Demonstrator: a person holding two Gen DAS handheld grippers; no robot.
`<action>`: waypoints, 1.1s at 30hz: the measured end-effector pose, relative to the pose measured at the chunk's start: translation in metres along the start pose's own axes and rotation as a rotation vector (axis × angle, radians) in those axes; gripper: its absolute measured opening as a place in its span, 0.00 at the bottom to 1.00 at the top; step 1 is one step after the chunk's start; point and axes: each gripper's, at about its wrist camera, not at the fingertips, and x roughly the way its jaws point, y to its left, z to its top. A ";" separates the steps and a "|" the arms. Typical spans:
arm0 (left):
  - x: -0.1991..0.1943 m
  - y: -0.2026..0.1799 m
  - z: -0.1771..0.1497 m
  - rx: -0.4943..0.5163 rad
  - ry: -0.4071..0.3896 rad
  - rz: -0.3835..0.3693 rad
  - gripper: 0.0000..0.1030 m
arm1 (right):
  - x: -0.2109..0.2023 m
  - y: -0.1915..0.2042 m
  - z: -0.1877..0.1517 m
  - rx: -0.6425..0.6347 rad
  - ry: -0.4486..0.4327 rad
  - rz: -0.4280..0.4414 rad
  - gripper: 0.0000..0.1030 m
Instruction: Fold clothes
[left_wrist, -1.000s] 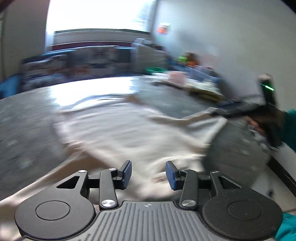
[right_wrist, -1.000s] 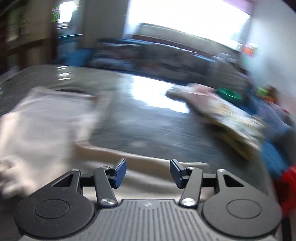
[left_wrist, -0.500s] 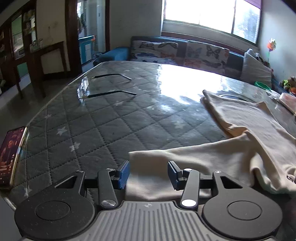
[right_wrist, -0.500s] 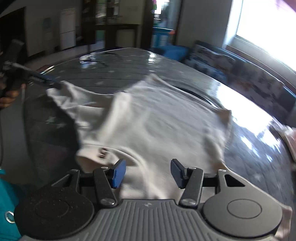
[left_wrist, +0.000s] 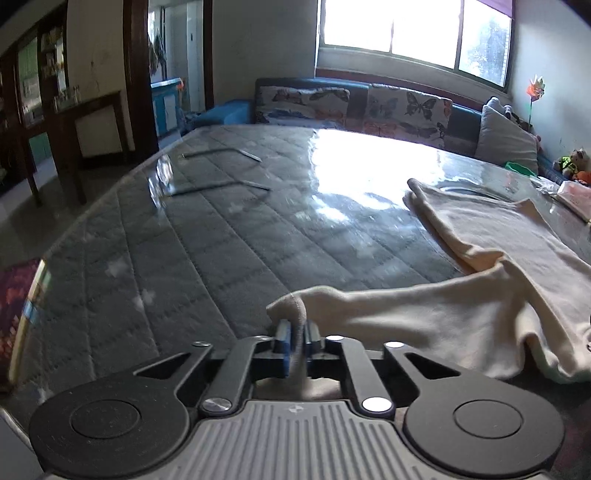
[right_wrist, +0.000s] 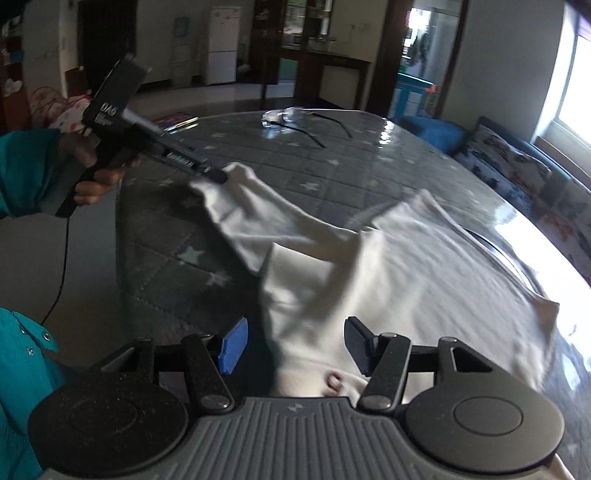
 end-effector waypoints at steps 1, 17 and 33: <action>-0.001 0.001 0.004 0.015 -0.018 0.025 0.05 | 0.003 0.003 0.002 -0.006 0.002 0.005 0.57; 0.027 0.020 0.022 0.098 0.005 0.179 0.06 | 0.014 0.010 -0.009 0.053 0.018 0.046 0.57; 0.000 -0.025 0.041 0.134 -0.049 0.015 0.13 | -0.029 -0.025 -0.028 0.225 -0.043 0.009 0.58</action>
